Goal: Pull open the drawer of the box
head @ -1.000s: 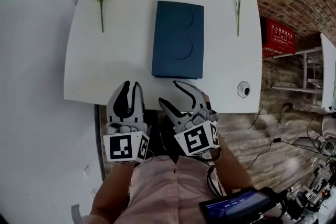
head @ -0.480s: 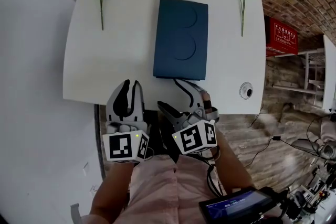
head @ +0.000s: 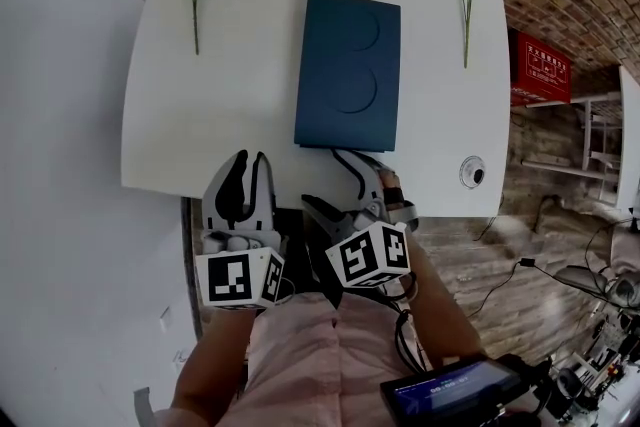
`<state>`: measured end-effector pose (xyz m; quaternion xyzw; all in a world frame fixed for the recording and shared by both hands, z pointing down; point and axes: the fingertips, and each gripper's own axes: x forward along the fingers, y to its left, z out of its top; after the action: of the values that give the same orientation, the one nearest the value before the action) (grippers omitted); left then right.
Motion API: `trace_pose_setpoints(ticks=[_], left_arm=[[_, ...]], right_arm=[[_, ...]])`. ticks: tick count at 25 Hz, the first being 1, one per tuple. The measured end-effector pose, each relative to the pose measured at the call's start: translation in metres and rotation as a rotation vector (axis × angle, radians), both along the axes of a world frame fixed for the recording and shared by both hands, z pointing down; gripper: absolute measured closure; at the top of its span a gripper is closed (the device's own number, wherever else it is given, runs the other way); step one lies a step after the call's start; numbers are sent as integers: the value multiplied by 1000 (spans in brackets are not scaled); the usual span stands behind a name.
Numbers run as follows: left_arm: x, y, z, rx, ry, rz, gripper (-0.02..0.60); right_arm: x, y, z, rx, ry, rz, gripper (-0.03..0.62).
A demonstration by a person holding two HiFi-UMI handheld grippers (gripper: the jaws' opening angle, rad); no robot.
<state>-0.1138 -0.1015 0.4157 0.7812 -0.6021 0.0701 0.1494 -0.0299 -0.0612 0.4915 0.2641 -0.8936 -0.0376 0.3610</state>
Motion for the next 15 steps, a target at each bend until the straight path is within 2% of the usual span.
trace_pose_setpoints(ticks=[7, 15], left_arm=[[1, 1, -1, 3, 0, 4, 492], [-3, 3, 0, -4, -1, 1, 492]], right_arm=[[0, 13, 12, -43, 19, -10, 238], [1, 3, 2, 20, 24, 7, 176]])
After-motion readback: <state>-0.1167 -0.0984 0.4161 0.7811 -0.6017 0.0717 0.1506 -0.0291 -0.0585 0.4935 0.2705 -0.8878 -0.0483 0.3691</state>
